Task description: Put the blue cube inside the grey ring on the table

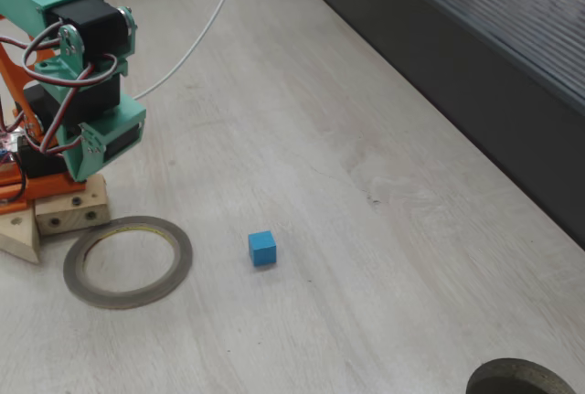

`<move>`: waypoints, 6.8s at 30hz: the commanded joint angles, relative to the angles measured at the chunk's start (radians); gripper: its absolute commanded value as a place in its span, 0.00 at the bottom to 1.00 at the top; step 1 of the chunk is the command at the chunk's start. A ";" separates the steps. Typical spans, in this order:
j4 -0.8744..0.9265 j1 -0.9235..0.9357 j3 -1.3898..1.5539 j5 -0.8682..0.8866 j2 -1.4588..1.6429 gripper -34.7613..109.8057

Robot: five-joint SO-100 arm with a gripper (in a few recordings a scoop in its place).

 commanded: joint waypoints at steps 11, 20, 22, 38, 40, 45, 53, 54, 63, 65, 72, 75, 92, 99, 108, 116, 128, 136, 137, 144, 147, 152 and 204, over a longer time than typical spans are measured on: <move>0.015 0.005 0.003 0.009 0.014 0.24; 0.015 0.005 0.003 0.009 0.014 0.24; 0.015 0.005 0.003 0.009 0.014 0.24; 0.015 0.005 0.003 0.009 0.014 0.24; 0.015 0.005 0.003 0.009 0.014 0.24; 0.015 0.005 0.003 0.009 0.014 0.24; 0.015 0.006 0.003 0.012 0.012 0.24; 0.015 0.006 0.003 0.014 0.012 0.24; 0.015 0.006 -0.018 0.015 -0.173 0.24; 0.015 0.006 -0.032 0.015 -0.210 0.24; 0.015 0.006 -0.321 0.015 -0.333 0.24; 0.015 -0.002 -0.443 0.015 -0.425 0.24; 0.015 -0.199 -0.670 0.015 -0.632 0.24; 0.014 -0.238 -0.776 0.015 -0.641 0.24; -0.086 -0.239 -0.792 0.015 -0.643 0.24; -0.408 -0.333 -0.790 0.015 -0.698 0.24; -0.468 -0.448 -0.802 0.011 -0.861 0.24; -0.465 -0.440 -0.801 0.014 -0.853 0.24; -0.465 -0.440 -0.801 0.015 -0.851 0.24; -0.465 -0.437 -0.790 0.015 -0.848 0.24; -0.462 -0.437 -0.790 0.015 -0.848 0.24; -0.374 -0.436 -0.790 0.015 -0.848 0.24; -0.324 -0.328 -0.790 0.008 -0.844 0.24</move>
